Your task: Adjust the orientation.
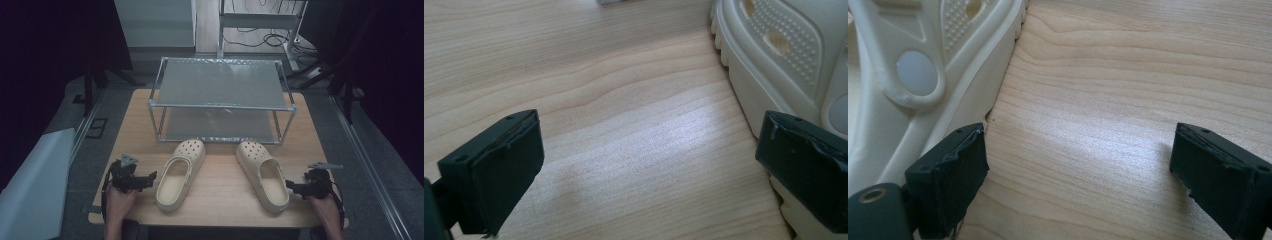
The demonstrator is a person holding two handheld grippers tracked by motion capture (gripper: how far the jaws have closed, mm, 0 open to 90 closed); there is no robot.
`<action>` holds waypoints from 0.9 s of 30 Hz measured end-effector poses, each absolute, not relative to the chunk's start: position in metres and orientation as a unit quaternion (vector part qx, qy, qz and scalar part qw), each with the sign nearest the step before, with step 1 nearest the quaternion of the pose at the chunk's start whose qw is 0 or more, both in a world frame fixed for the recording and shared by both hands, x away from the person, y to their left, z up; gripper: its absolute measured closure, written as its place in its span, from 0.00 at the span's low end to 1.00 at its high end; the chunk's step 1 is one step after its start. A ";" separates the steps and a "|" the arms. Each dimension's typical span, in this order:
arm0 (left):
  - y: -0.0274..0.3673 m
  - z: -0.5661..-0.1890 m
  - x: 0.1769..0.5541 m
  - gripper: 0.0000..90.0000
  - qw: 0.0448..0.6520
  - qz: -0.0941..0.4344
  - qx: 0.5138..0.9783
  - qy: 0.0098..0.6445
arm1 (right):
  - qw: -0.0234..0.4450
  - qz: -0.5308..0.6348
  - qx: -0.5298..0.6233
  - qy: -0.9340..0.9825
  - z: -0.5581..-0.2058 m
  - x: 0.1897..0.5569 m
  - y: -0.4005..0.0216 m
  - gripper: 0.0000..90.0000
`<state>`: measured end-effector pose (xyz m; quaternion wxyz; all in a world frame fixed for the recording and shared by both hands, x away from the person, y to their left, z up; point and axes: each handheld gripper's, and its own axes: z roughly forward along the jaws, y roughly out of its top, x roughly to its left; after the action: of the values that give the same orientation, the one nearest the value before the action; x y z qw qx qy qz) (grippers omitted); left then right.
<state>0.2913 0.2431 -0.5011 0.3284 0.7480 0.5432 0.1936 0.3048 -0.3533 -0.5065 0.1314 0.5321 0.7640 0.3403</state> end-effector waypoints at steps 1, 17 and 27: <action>0.243 -0.501 0.291 0.00 0.327 0.193 0.749 0.543 | 0.132 0.341 0.532 0.764 -0.506 0.305 -0.353 0.09; 0.243 -0.503 0.293 0.00 0.308 0.189 0.760 0.540 | 0.125 0.352 0.532 0.760 -0.506 0.306 -0.354 0.10; 0.233 -0.504 0.292 0.00 0.303 0.179 0.775 0.524 | 0.120 0.354 0.535 0.758 -0.507 0.306 -0.355 0.10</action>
<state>0.2921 0.2327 -0.5038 0.3034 0.7755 0.5239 0.1789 0.3057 -0.3548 -0.5066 0.1205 0.5353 0.7575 0.3537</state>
